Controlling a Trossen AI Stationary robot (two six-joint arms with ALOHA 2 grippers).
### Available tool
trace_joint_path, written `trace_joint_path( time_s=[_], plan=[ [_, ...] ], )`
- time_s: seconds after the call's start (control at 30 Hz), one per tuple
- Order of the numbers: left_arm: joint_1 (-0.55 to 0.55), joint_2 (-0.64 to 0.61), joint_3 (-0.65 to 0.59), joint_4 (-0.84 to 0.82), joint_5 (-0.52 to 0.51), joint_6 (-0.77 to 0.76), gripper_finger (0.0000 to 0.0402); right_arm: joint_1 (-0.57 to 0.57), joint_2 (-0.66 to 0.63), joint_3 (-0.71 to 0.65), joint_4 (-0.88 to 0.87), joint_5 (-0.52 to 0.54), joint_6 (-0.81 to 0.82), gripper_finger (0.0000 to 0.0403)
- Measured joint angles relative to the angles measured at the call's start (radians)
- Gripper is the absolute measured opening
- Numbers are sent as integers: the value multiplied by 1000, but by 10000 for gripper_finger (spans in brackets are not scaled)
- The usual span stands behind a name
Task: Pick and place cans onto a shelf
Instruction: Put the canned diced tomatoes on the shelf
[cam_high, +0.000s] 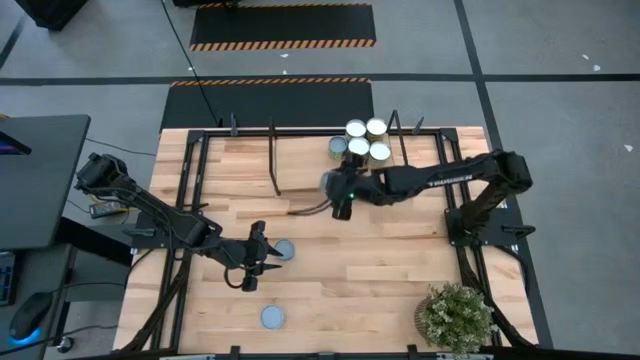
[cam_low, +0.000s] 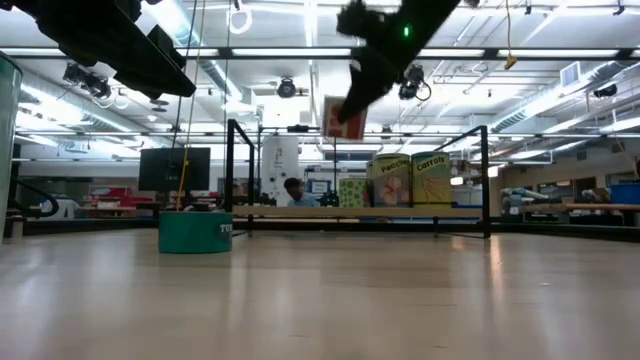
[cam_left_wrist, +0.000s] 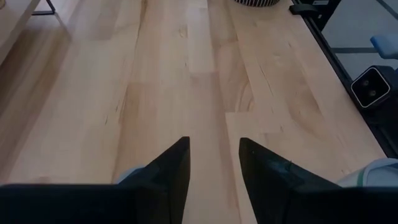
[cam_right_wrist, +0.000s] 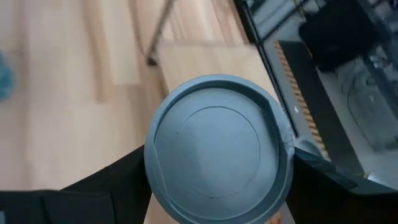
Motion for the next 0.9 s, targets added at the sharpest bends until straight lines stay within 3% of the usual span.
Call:
trace_joint_path(
  time_s=[0.17,0.5,0.9],
  plan=[
    [0,0,0,-2,-6,1,144,-81,50,-88,84,-3,71,305],
    [-1,0,0,-16,-7,-1,144,-197,148,-95,119,-14,213,305],
    [0,0,0,-16,-7,-1,144,-213,150,-95,111,-27,180,345]
  ],
)
